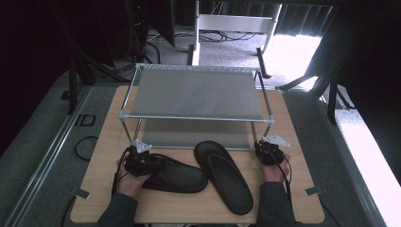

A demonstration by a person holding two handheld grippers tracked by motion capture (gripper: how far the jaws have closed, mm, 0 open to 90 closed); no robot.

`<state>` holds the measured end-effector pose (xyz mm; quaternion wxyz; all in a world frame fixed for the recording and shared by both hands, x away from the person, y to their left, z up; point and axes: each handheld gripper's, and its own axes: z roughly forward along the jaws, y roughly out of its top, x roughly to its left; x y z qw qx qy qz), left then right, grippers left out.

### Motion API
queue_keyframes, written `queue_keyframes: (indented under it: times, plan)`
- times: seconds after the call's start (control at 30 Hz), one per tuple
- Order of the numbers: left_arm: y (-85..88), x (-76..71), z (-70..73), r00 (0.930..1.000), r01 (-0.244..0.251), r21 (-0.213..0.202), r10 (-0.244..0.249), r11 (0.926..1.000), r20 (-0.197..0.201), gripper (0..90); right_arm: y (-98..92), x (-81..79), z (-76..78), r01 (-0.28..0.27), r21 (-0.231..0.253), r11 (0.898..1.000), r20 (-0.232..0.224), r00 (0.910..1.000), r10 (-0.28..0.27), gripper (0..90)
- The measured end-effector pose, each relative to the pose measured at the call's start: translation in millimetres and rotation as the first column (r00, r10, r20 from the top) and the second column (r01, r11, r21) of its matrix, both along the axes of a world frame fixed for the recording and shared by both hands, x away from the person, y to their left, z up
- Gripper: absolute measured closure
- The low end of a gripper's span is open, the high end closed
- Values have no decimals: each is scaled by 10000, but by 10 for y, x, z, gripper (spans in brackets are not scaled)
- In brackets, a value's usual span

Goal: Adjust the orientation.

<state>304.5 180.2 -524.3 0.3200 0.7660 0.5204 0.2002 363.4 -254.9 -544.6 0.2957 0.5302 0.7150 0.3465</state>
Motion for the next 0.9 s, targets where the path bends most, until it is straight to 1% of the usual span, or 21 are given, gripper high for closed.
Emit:
queue_keyframes:
  times: [0.03,0.2,0.27,0.37,0.4,0.43,0.57,0.7,0.73,0.77,0.9]
  plan:
    - [-28,30,7,10000,62,-35,-61,10000,78,291,0,1,-1,-2,-6,10000,2,10000,2,770]
    - [-165,167,11,9994,293,-47,-292,9996,208,290,-1,-1,-1,-8,0,10000,-2,10000,8,768]
    - [-218,203,13,9995,248,-16,-247,9997,208,279,-1,-1,-1,-14,1,10000,-5,10000,14,768]
    - [-243,210,17,9996,162,-35,-161,9999,232,263,-5,-1,-1,-37,23,10000,-20,10000,37,768]
    - [-235,202,19,9997,165,-159,-162,9997,209,248,-5,-1,-1,-38,32,10000,-25,10000,38,767]
    - [-220,187,25,9996,153,-370,-144,9992,241,227,-5,0,-2,-42,39,10000,-24,10000,42,766]
    - [-138,82,94,9990,152,-779,-119,9968,422,223,-6,-1,-2,-51,53,10000,-33,10000,51,763]
    - [-95,-45,128,9975,25,-1011,46,9949,702,223,-5,-1,-4,-49,95,9999,-28,10000,49,759]
    - [-95,-45,128,9975,25,-1011,46,9949,702,222,-5,-1,-4,-49,95,9999,-28,10000,49,759]
    - [-85,-89,136,9966,-25,-1025,109,9947,812,222,-5,-1,-4,-44,94,9999,-24,10000,44,759]
    - [-81,-160,170,9942,-101,-996,207,9950,1058,194,-7,-6,-7,-23,125,9999,-19,10000,24,760]
